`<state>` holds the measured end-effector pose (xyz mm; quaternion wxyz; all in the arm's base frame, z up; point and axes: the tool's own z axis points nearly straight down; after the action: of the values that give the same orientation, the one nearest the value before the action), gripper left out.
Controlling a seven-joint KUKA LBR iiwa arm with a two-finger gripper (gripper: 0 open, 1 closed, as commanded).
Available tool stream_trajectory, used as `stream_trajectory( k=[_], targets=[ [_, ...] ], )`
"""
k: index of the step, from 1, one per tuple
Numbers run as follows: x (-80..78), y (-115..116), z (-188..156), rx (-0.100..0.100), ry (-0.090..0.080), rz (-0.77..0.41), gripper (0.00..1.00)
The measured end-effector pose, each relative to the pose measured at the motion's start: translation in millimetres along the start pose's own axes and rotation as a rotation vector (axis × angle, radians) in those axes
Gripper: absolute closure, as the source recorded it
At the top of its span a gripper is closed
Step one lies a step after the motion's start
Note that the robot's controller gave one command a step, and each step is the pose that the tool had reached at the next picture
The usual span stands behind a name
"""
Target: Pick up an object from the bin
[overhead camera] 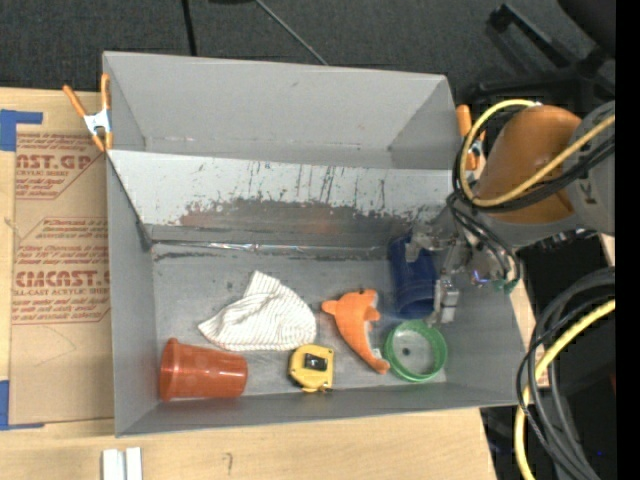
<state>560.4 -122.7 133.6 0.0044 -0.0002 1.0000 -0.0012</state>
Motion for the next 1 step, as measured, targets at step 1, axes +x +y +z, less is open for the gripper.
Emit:
stream_trajectory(
  k=[1],
  targets=[
    [10.9,3.4,42.9,-0.008,-0.004,0.039,0.0]
  ],
)
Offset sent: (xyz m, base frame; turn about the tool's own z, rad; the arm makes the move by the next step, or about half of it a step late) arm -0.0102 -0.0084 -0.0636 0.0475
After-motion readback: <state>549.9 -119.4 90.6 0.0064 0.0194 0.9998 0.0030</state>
